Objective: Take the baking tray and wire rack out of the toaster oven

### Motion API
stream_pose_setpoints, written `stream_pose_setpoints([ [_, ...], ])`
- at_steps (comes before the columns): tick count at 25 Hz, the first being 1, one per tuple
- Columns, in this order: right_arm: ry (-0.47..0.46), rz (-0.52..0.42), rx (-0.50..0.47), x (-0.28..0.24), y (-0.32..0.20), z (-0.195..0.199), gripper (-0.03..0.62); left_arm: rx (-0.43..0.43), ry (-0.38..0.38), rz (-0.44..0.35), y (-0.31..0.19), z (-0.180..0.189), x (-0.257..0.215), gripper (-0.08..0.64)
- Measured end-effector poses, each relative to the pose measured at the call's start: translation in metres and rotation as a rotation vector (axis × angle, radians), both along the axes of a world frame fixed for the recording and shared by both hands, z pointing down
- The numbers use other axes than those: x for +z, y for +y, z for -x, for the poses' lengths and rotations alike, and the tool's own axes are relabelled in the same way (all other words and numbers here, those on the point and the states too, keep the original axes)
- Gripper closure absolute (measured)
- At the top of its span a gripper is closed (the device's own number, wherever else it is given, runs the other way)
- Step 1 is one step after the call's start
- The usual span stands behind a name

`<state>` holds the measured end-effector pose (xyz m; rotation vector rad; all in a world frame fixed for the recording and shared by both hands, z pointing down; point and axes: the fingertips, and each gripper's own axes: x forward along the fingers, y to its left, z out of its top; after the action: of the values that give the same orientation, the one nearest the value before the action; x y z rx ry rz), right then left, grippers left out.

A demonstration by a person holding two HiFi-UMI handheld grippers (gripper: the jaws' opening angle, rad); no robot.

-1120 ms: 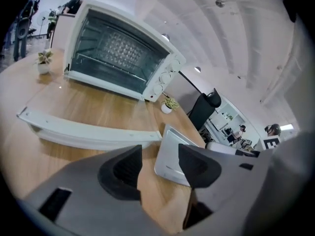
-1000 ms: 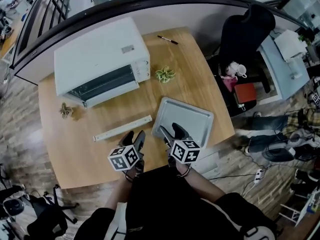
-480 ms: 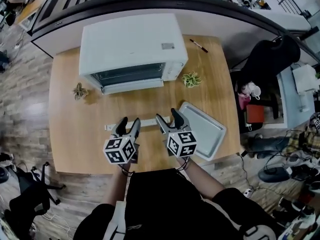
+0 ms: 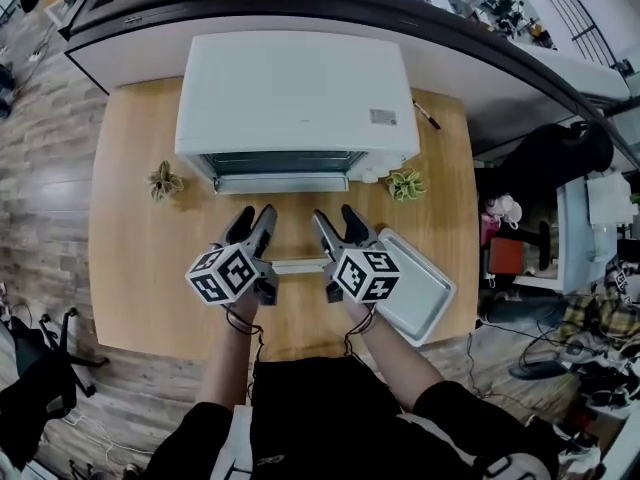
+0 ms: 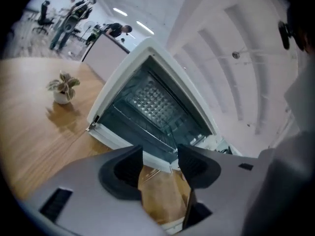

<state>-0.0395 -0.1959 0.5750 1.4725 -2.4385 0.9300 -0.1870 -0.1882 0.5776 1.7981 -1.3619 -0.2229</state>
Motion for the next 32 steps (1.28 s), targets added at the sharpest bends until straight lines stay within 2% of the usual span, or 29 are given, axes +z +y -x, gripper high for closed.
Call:
stream_pose_setpoints([
  [2,-0.059,0.021,0.039,0.002,-0.016,0.004,0.296,-0.04,0.079,0.009,-0.013,0.009,0.004,0.328],
  [6,-0.201,0.083,0.112,0.011,-0.048,0.013,0.296,-0.087,0.154,0.025,-0.04,0.022,0.016,0.328],
  [10,-0.386,0.14,0.186,0.015,-0.077,0.026,0.308,-0.133,0.228,0.023,-0.066,0.029,0.027,0.328],
  [13,-0.47,0.182,0.236,0.025,-0.098,0.037,0.308,-0.18,0.297,0.03,-0.086,0.033,0.035,0.33],
  [18,-0.531,0.248,0.315,0.053,-0.117,0.036,0.308,-0.237,0.376,0.049,-0.106,0.039,0.049,0.33],
  [24,-0.562,0.244,0.365,0.066,-0.138,0.028,0.321,-0.284,0.431,0.052,-0.119,0.048,0.063,0.33],
  [28,-0.595,0.244,0.388,0.07,-0.148,0.025,0.353,-0.318,0.485,0.026,-0.128,0.054,0.062,0.332],
  [31,-0.602,0.237,0.387,0.069,-0.152,0.024,0.387,-0.337,0.502,0.002,-0.131,0.061,0.061,0.374],
  [32,-0.611,0.232,0.381,0.068,-0.154,0.024,0.418,-0.341,0.506,-0.002,-0.132,0.063,0.06,0.4],
])
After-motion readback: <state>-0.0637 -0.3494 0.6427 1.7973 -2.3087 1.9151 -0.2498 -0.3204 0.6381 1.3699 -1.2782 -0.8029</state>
